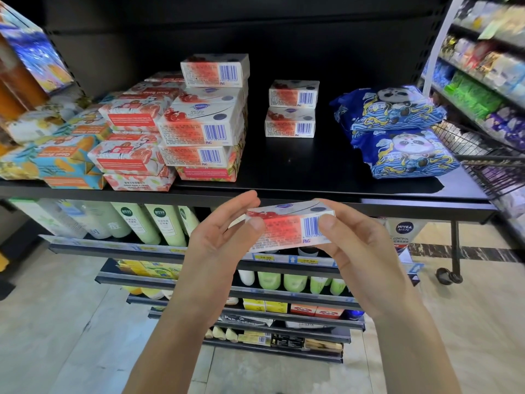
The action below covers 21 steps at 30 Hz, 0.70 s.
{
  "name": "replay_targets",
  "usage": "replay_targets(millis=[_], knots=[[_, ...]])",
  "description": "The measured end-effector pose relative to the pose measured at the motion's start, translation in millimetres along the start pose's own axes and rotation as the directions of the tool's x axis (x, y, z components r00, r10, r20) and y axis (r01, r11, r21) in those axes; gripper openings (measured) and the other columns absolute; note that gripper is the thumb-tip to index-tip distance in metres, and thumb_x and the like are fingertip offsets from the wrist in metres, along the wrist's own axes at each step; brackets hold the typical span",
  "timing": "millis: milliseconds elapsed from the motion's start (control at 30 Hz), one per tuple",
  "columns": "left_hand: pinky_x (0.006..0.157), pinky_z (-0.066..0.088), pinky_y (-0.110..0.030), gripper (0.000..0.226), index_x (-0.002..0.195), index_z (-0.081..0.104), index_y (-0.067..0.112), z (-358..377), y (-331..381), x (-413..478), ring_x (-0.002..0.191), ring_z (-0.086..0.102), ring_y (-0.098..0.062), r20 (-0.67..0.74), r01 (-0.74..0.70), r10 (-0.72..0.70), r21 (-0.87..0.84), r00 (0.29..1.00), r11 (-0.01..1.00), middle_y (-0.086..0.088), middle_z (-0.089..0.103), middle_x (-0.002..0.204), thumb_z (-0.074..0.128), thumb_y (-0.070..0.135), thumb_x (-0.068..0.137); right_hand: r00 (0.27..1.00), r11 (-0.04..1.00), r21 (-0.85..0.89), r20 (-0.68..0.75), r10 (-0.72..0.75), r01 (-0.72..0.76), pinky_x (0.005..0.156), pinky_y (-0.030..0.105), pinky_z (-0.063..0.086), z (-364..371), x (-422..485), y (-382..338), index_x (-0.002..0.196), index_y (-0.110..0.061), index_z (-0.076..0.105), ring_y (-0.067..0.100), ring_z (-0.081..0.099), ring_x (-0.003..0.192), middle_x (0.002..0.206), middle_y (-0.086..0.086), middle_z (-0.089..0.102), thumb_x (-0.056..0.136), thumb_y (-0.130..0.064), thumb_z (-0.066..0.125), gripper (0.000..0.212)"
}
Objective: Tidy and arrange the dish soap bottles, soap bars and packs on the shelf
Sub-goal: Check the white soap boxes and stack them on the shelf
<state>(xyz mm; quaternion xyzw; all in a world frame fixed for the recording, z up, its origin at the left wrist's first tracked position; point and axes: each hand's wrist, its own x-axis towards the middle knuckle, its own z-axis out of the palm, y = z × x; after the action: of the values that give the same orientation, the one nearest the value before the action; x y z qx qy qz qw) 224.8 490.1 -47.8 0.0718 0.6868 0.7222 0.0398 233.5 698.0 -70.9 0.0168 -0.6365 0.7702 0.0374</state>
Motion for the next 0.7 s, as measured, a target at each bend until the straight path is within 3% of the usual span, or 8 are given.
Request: replay_targets(millis=[133,233,300,467,600,700], knots=[[0.113,0.043,-0.041,0.062,0.137,0.061,0.042,-1.7,-2.7,2.0,0.132,0.056,-0.003,-0.002,0.037,-0.037,-0.035,0.999,0.999,0.017,0.064,0.139,0.074,0.056,0.078,0.998,0.998,0.018,0.006,-0.067,0.067,0.107,0.047,0.049,-2.1,0.2,-0.4,0.125,-0.024,0.071,0.026,0.069,0.117,0.123,0.005,0.074,0.081,-0.029,0.075,0.045],[0.111,0.045,-0.05,0.061,0.145,0.055,0.028,-0.9,-4.2,3.3,0.13,0.061,-0.019,0.027,0.05,-0.048,-0.082,0.998,0.995,0.004,0.069,0.134,0.062,0.052,0.09,0.993,0.992,0.032,0.021,-0.12,0.119,0.097,0.037,0.055,-4.9,0.1,0.5,0.131,-0.022,0.065,0.024,0.069,0.116,0.123,0.004,0.073,0.084,-0.01,0.067,0.049],[0.107,0.051,-0.046,0.055,0.143,0.056,0.019,0.7,-3.0,2.8,0.125,0.065,-0.024,0.042,0.049,-0.044,-0.113,0.998,0.992,-0.003,0.071,0.13,0.055,0.043,0.094,0.987,0.987,0.037,0.041,-0.157,0.155,0.094,0.034,0.055,-6.7,0.5,2.4,0.135,-0.02,0.061,0.028,0.067,0.118,0.125,0.004,0.072,0.083,-0.004,0.067,0.055],[0.099,0.057,-0.038,0.039,0.132,0.064,0.011,4.6,1.2,2.6,0.11,0.073,-0.023,-0.023,0.023,-0.027,-0.172,0.999,0.985,-0.008,0.077,0.116,0.061,0.025,0.095,0.97,0.975,0.034,0.095,-0.224,0.222,0.099,0.038,0.054,-5.8,1.4,3.7,0.143,-0.015,0.052,0.028,0.062,0.126,0.132,0.004,0.068,0.082,0.002,0.068,0.065],[0.094,0.059,-0.033,0.041,0.13,0.064,0.01,4.1,0.4,1.7,0.107,0.074,-0.022,-0.074,-0.041,0.027,-0.192,0.997,0.981,-0.007,0.077,0.114,0.06,0.02,0.091,0.95,0.934,-0.178,0.078,-0.301,0.311,0.104,0.031,0.051,0.2,2.6,-2.0,0.147,-0.017,0.048,0.021,0.054,0.136,0.137,0.002,0.064,0.083,0.003,0.078,0.073],[0.094,0.058,-0.031,0.044,0.133,0.062,0.01,2.5,1.3,1.2,0.112,0.072,-0.025,-0.077,-0.077,0.064,-0.177,0.995,0.981,-0.008,0.076,0.119,0.062,0.02,0.091,0.93,0.883,-0.296,0.059,-0.362,0.363,0.101,0.026,0.052,4.2,5.4,-5.2,0.145,-0.019,0.051,0.016,0.058,0.13,0.138,0.004,0.06,0.078,-0.001,0.085,0.077]])
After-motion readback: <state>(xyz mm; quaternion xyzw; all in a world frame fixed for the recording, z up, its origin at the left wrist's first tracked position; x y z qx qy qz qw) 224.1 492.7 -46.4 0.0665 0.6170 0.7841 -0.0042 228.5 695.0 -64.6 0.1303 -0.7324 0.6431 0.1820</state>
